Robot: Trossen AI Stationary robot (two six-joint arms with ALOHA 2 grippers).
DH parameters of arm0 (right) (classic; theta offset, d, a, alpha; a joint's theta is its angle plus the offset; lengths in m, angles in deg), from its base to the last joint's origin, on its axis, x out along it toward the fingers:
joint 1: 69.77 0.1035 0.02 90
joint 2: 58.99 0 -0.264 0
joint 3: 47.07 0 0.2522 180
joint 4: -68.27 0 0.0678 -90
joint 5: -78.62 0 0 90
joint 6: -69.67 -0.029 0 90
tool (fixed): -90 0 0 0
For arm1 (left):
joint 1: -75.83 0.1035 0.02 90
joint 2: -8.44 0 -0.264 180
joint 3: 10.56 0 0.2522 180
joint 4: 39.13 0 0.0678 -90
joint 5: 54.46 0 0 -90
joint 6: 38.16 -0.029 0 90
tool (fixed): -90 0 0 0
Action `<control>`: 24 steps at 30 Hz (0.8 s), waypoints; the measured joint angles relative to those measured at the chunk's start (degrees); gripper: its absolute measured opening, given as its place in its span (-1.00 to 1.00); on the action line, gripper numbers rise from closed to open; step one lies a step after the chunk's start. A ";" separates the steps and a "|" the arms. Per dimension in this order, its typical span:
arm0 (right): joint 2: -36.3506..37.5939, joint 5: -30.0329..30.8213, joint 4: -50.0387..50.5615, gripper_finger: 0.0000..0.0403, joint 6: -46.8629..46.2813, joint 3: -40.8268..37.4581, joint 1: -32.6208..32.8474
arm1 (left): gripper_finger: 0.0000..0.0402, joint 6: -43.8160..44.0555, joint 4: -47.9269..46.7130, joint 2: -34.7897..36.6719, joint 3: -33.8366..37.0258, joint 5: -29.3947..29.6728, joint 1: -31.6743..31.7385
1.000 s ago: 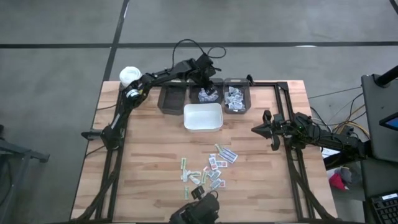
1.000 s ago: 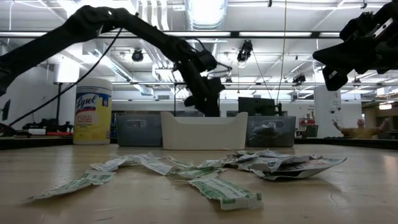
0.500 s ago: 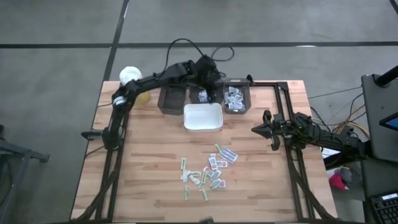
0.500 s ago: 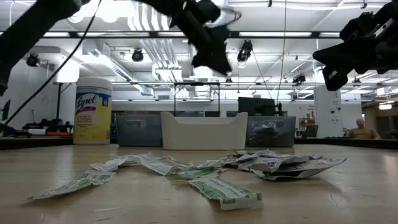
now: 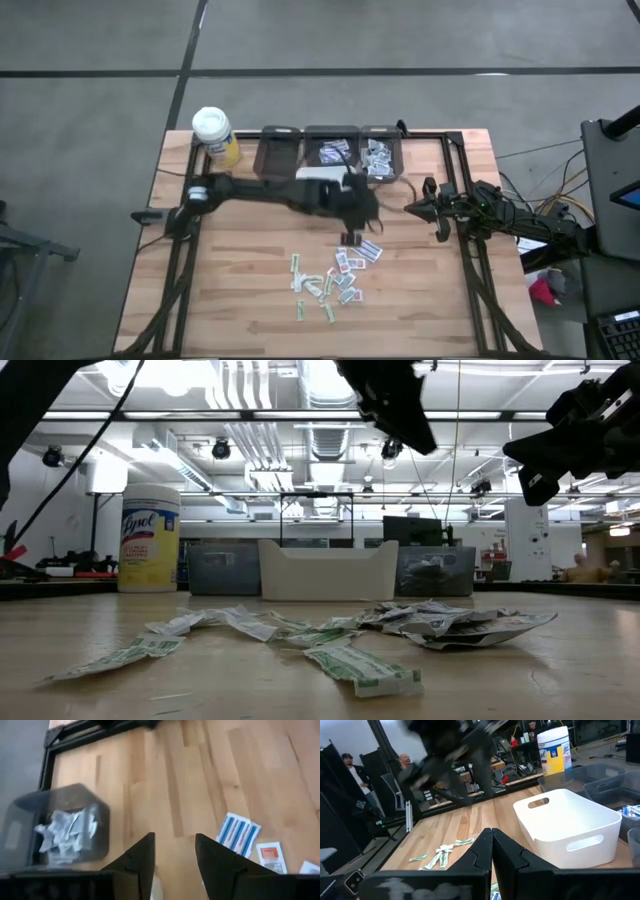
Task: Pick & Place First Aid Supplies
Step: Put the blue bandage pack into the middle black bin
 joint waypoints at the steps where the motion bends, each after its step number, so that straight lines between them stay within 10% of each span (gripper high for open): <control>1: 0.01 -0.01 0.01 -0.96 0.01 0.00 0.01 | -0.30 -0.32 1.29 -0.78 0.29 0.96 -1.05; 24: 0.03 -0.02 0.05 -0.96 -0.22 0.00 0.01 | -0.30 0.77 9.68 -13.47 2.70 -7.02 -2.62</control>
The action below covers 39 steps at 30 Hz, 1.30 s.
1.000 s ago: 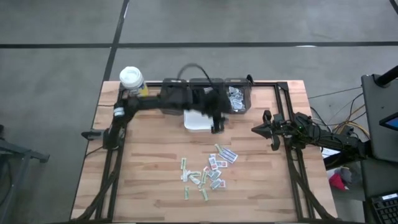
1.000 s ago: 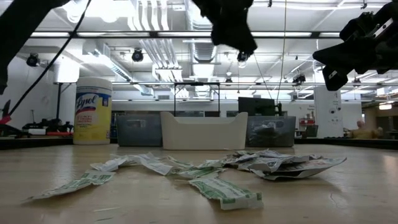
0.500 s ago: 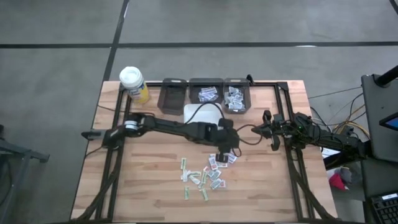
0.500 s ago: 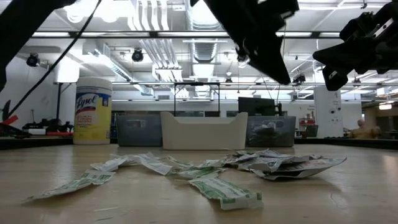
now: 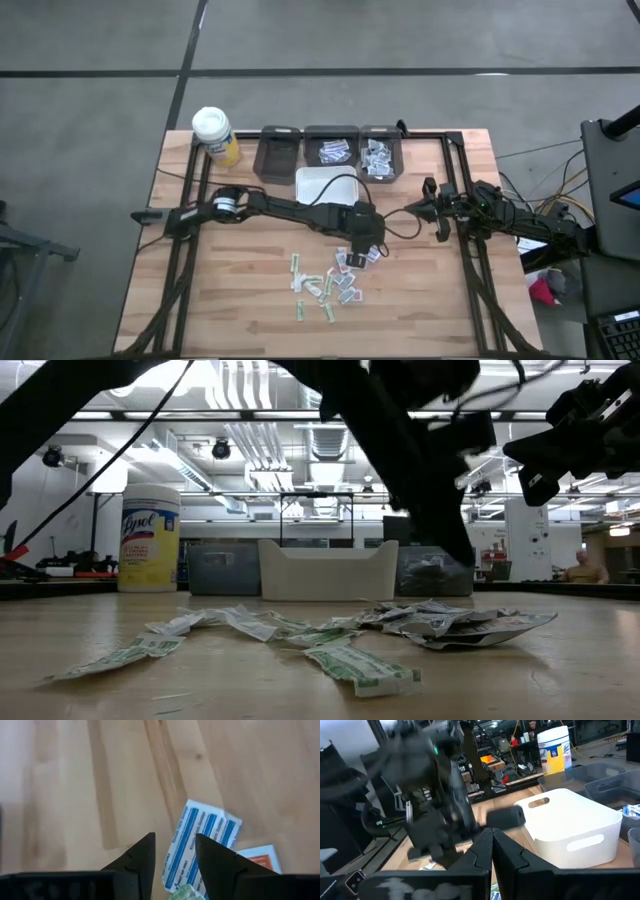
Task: Pick & Place First Aid Supplies
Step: Put the blue bandage pack into the middle black bin
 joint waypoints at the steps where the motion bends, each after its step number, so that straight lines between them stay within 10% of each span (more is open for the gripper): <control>1: -0.02 0.00 -0.01 -0.96 -0.01 0.00 -0.01 | -0.30 0.16 0.09 -0.52 0.00 0.00 0.00; 30: -0.09 -0.02 -0.01 -0.96 -0.49 0.00 0.02 | -0.31 6.12 3.15 -4.88 0.86 -0.44 0.00; 39: -0.31 0.00 -0.01 -0.96 -0.44 0.00 0.02 | -0.57 11.83 3.66 -4.61 3.28 -4.36 -0.01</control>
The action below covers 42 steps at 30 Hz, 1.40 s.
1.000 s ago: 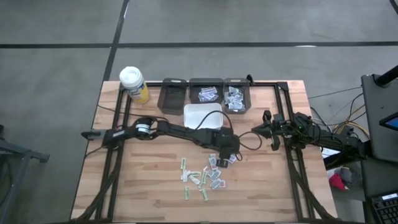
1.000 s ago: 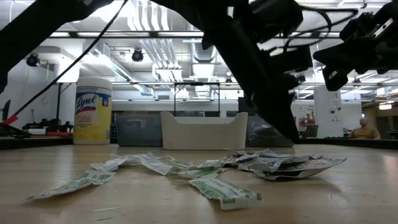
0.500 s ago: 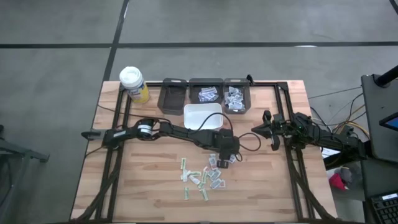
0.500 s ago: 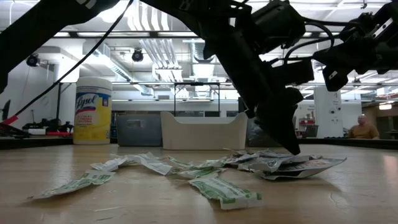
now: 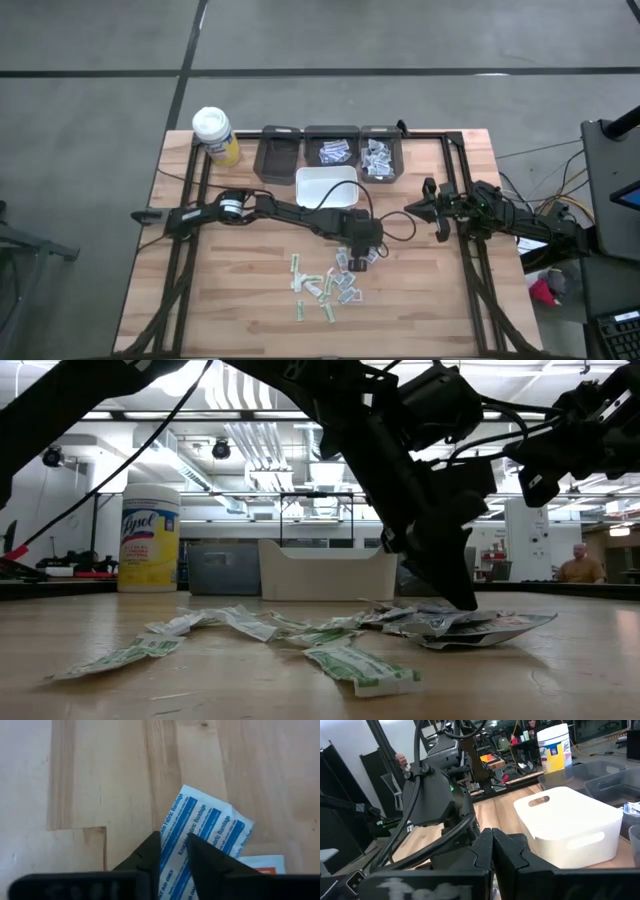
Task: Pick & Place First Aid Supplies
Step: Put the blue bandage pack into the middle black bin
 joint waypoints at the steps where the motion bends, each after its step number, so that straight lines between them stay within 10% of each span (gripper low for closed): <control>1: -0.05 -0.02 0.00 -0.96 0.00 0.00 0.00 | -0.63 0.05 -0.01 0.00 0.02 -0.13 -0.06; 8: -0.13 0.00 0.00 -0.96 0.00 0.00 0.00 | -0.97 0.10 1.65 0.04 0.17 -0.95 -0.17; 25: -0.27 -0.01 -0.04 -0.96 -1.03 0.00 0.00 | -1.00 0.10 0.81 4.95 -5.33 -0.97 0.01; 42: -2.45 0.07 0.03 -0.96 -0.80 0.00 -0.02 | -1.00 5.54 -22.58 16.80 -5.25 14.04 -0.11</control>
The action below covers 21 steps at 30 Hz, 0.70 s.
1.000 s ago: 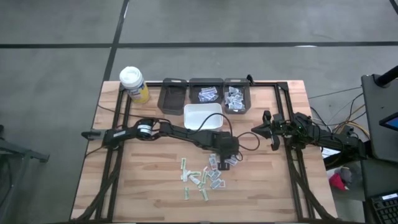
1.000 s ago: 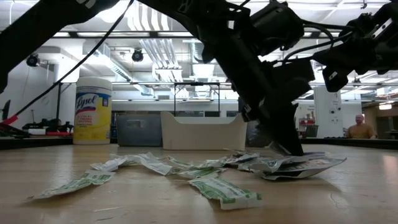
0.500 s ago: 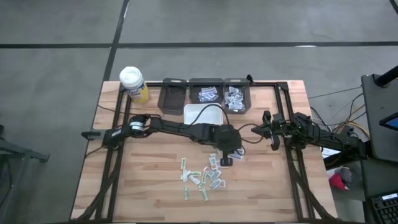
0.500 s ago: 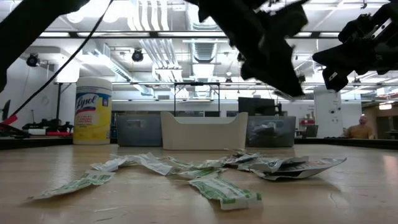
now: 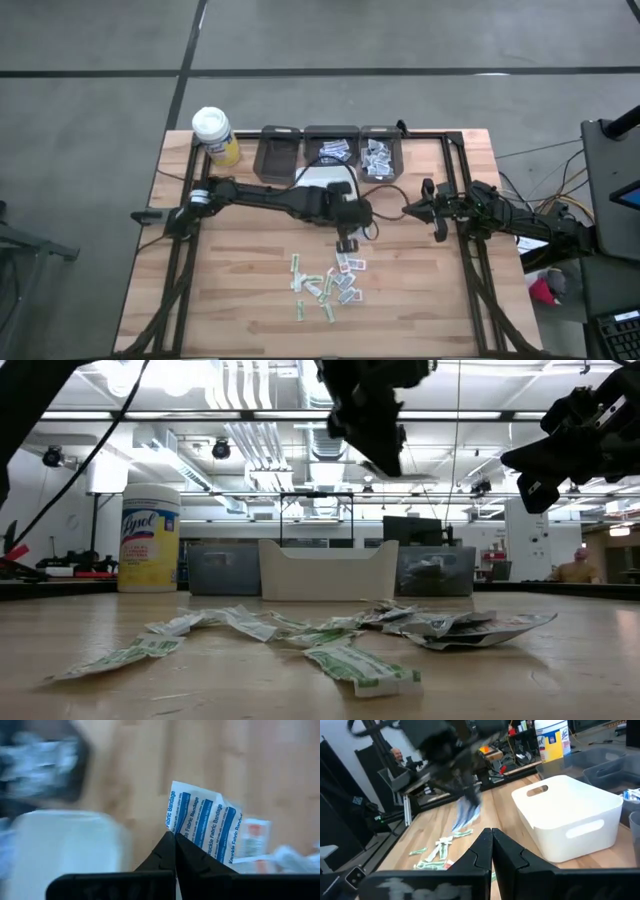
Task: Pick & Place First Aid Supplies
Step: Put the blue bandage pack into the middle black bin
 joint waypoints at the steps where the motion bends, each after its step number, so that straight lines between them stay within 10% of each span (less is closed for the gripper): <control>1: -0.14 0.00 0.03 -0.96 -0.05 0.00 0.00 | -1.00 -0.33 -0.73 0.43 0.00 1.91 0.34; 21: -0.87 -0.04 -0.06 -0.96 -0.26 0.00 0.00 | -1.00 -21.62 -0.03 3.50 0.96 9.69 19.90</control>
